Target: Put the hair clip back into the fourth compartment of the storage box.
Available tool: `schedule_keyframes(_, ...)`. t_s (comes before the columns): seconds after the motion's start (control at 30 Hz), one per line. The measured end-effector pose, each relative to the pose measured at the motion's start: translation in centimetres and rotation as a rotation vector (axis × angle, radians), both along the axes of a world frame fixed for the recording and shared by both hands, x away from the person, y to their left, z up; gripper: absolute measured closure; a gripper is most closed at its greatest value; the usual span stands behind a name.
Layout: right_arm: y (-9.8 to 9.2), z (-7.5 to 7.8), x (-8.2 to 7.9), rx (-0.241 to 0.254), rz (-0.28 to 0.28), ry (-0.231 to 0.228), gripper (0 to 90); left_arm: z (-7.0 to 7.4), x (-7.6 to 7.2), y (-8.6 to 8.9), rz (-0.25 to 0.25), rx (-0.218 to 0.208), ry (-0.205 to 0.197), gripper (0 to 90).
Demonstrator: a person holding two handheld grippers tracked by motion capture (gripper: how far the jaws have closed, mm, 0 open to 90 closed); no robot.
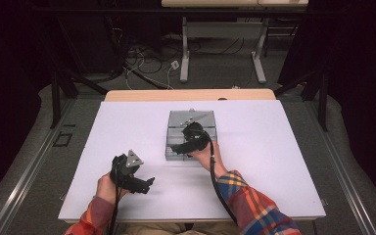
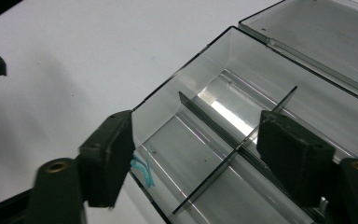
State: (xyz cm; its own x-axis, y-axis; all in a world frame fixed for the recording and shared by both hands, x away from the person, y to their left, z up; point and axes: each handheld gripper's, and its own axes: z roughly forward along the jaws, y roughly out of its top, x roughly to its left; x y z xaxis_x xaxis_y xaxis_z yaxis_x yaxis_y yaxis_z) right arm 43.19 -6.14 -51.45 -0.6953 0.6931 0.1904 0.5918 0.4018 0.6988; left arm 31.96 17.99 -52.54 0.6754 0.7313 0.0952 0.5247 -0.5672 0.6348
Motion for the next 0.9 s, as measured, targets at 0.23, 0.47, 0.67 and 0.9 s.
schedule_keyframes(0.23, 1.1, -0.2, -0.1, -0.046, 0.045, -0.029, 67.4, 0.0, 0.0, 0.0, -0.004, 0.000, -0.001, 0.4)
schedule_keyframes(0.47, 2.6, -0.7, -0.7, -0.018, 0.086, -0.027, 90.0, -0.1, -0.1, -0.1, 0.003, -0.005, 0.000, 0.6)
schedule_keyframes(0.67, 3.0, -0.5, -1.0, -0.034, 0.105, -0.015, 90.0, -0.1, 0.0, 0.0, -0.004, 0.000, 0.000, 0.6)
schedule_keyframes(0.9, 1.9, 0.2, -1.2, -0.004, 0.103, -0.003, 79.0, -0.1, 0.0, 0.0, -0.004, 0.000, -0.001, 0.6)
